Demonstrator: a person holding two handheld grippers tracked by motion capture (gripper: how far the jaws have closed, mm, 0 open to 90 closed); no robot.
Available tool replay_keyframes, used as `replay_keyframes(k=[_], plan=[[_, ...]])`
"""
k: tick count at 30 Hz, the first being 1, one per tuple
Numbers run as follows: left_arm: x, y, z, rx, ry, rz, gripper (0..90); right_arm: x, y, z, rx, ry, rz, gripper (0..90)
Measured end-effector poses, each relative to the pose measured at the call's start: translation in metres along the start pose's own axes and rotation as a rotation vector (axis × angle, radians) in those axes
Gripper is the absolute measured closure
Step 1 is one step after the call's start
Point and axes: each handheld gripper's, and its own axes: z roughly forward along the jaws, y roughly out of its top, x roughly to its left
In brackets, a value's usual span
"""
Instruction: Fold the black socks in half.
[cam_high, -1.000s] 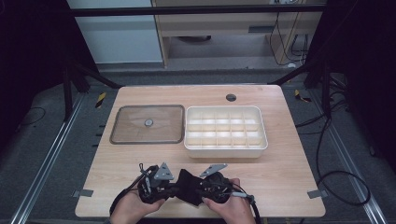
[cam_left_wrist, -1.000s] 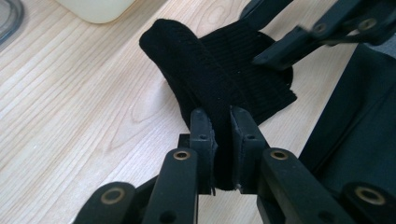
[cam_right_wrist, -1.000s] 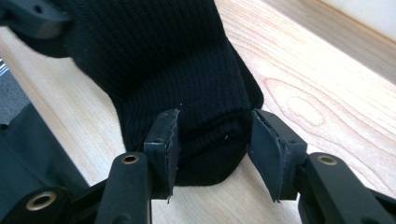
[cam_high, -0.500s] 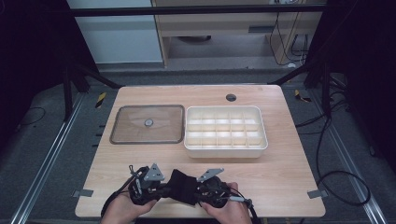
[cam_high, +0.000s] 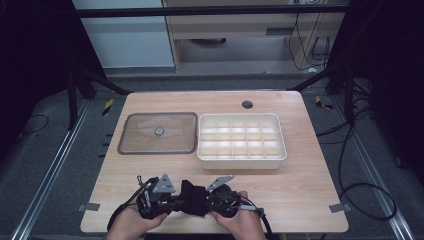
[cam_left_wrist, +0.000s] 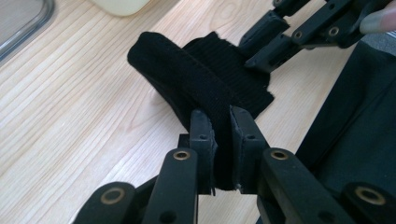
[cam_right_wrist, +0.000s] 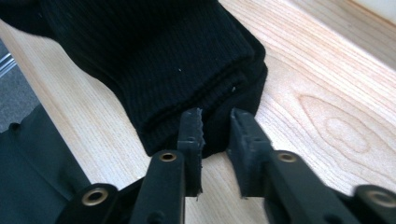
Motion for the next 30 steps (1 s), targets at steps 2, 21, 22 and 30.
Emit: replay_keyframes(k=[2,21,22,30], plan=[[-0.003,0.004,0.002,0.003,-0.003,0.012,80.6,0.000,-0.001,-0.003,-0.003,-0.001,-0.004,70.7],[-0.022,0.024,0.017,0.002,-0.029,0.069,80.6,-0.012,-0.015,-0.009,-0.024,0.005,0.032,76.1],[-0.023,0.025,0.019,0.003,-0.032,0.072,80.6,-0.012,-0.015,-0.009,-0.022,0.004,0.033,76.1],[-0.030,0.028,0.029,0.003,-0.059,0.077,80.6,-0.014,-0.018,-0.006,-0.022,0.014,0.042,74.3]])
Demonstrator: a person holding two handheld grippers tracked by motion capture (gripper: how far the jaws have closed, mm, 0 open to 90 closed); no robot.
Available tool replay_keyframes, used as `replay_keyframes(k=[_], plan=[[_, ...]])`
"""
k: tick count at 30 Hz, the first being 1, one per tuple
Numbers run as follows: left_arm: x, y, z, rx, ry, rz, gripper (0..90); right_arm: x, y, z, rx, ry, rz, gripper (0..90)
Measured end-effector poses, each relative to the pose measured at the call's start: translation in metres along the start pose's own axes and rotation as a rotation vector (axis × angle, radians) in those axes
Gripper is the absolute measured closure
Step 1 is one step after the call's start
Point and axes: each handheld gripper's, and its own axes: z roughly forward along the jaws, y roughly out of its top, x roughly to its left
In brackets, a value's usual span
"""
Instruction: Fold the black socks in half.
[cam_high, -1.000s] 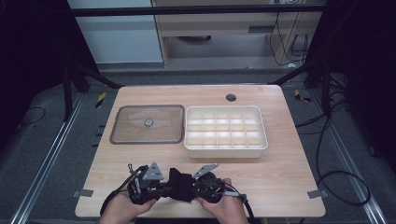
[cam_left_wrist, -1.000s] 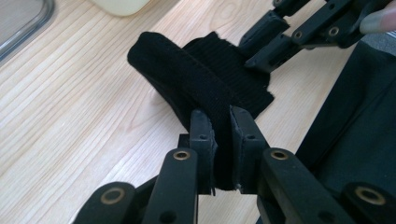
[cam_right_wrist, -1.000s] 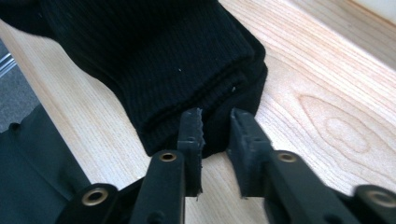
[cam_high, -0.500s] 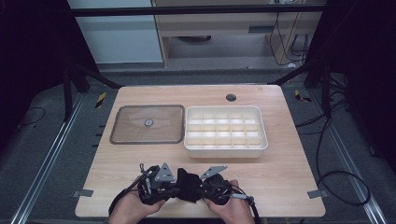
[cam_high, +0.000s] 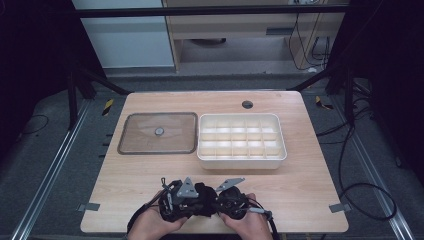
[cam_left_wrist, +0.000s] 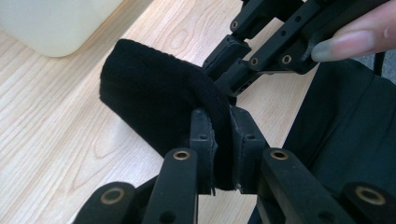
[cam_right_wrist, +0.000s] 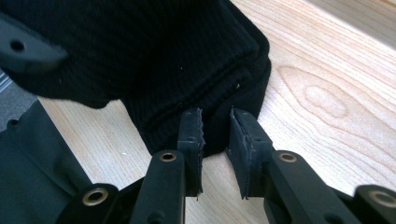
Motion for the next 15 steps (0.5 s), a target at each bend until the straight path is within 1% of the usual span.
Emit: replay_keyframes(k=[2,4,5,6,7,8,11,13,14,15], plan=[[-0.002,0.001,0.002,0.004,-0.006,0.006,80.5,-0.001,-0.001,0.000,-0.006,0.003,0.008,73.1],[-0.005,0.002,0.006,0.015,-0.001,0.014,80.5,-0.001,-0.002,-0.001,-0.011,0.005,0.018,68.7],[-0.006,0.003,0.007,0.018,0.000,0.017,80.5,-0.001,-0.002,-0.002,-0.021,-0.003,0.015,67.0],[-0.006,0.003,0.009,0.022,-0.002,0.020,80.5,0.000,-0.004,-0.004,-0.037,-0.001,0.011,66.0],[-0.006,0.004,0.010,0.024,-0.004,0.019,80.6,0.001,-0.006,-0.007,-0.043,0.008,0.014,65.1],[-0.007,0.004,0.012,0.024,-0.007,0.019,80.5,0.001,-0.008,-0.010,-0.048,0.006,0.006,64.0],[-0.006,0.006,0.015,0.028,-0.023,0.017,80.4,-0.002,-0.014,-0.019,-0.056,-0.006,0.020,62.8],[-0.006,0.007,0.018,0.034,-0.020,0.016,80.4,-0.006,-0.018,-0.024,-0.065,-0.012,0.023,61.5],[-0.006,0.007,0.019,0.037,-0.023,0.016,80.4,-0.007,-0.020,-0.026,-0.060,-0.016,0.036,61.0],[-0.006,0.007,0.021,0.036,-0.024,0.015,80.4,-0.009,-0.022,-0.027,-0.064,-0.019,0.034,60.8]])
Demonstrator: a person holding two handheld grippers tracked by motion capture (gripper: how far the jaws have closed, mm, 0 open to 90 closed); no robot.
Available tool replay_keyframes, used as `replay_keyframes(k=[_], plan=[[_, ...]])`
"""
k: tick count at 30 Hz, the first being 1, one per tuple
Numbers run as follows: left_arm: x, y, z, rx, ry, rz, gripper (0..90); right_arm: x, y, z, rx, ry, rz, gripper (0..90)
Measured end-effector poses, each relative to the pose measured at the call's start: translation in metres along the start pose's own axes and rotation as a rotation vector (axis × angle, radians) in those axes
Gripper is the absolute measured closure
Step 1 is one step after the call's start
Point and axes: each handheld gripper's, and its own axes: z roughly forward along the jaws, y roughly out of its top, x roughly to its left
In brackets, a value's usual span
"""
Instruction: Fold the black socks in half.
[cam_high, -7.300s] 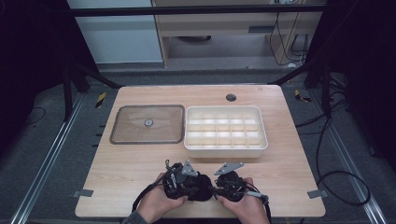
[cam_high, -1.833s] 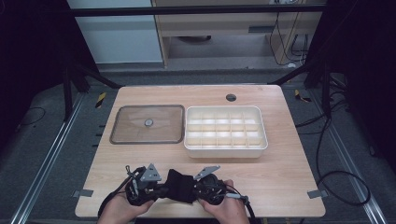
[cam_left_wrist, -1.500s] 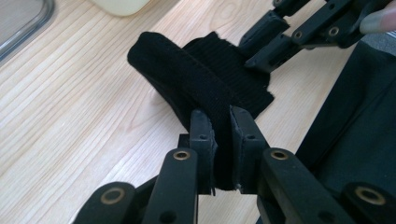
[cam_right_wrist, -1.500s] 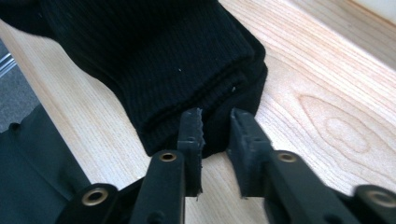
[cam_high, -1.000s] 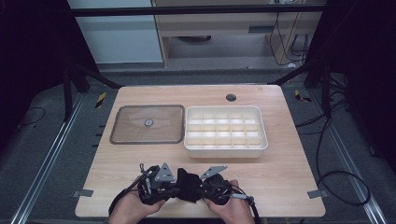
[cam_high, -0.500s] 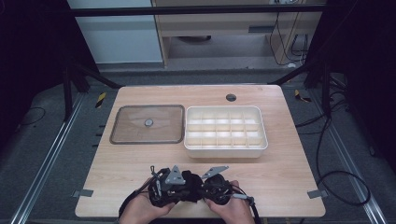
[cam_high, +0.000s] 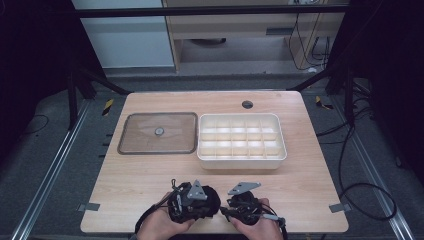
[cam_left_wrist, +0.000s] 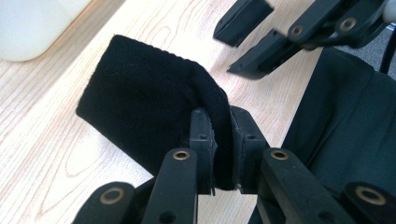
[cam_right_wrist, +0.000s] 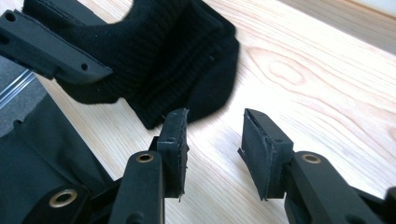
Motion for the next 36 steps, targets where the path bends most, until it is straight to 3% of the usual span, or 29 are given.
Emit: replay_keyframes(k=[10,21,36], plan=[[0.004,0.003,0.013,0.016,-0.031,-0.018,80.2,-0.010,-0.003,-0.006,-0.016,-0.026,0.023,60.6],[0.013,0.007,0.025,0.012,-0.107,-0.065,80.2,-0.015,-0.005,-0.004,-0.016,-0.040,0.045,60.6],[0.014,0.013,0.033,0.025,-0.112,-0.066,80.4,-0.022,-0.007,-0.013,-0.042,-0.054,0.065,60.3]])
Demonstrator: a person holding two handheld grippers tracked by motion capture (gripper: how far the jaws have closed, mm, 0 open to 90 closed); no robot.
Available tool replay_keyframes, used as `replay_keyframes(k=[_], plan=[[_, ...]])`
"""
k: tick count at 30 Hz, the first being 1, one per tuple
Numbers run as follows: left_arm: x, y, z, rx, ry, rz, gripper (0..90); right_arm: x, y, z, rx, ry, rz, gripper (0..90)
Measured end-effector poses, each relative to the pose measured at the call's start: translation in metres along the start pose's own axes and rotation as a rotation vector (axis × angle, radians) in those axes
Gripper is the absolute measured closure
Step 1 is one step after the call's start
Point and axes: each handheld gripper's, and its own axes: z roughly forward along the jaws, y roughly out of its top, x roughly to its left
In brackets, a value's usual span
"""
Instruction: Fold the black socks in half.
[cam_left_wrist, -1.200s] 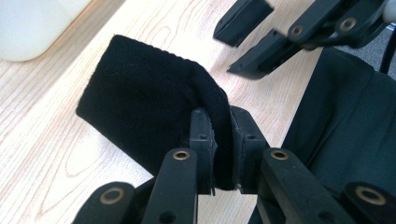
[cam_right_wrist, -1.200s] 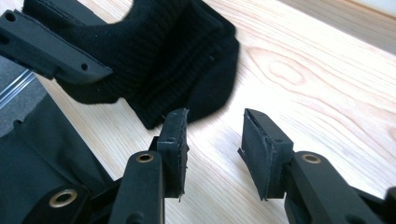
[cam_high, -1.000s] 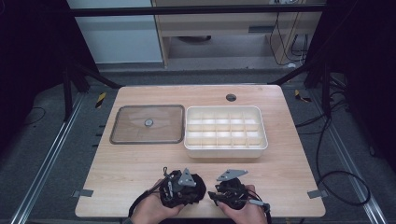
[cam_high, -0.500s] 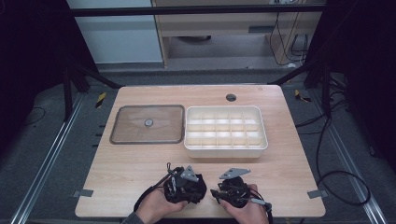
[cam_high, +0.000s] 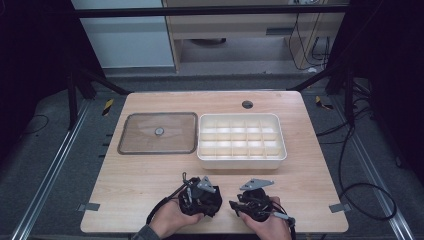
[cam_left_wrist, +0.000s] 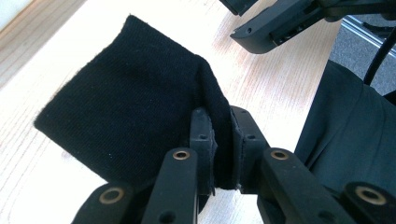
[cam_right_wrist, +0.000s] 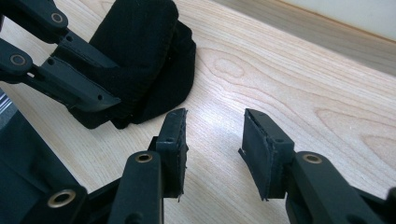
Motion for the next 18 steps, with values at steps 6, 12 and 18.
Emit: replay_keyframes(k=[6,12,18], plan=[[0.0004,-0.0008,0.0013,-0.005,-0.008,-0.003,80.4,-0.0016,0.0002,-0.0005,-0.005,-0.007,0.002,59.9],[-0.0001,-0.0023,0.0018,-0.013,-0.006,-0.005,80.3,0.0000,-0.0006,0.0000,0.002,-0.003,0.005,59.5],[-0.0002,-0.0024,0.0004,-0.013,-0.004,-0.008,80.0,0.0007,0.0021,-0.0010,-0.003,-0.004,0.010,58.2]])
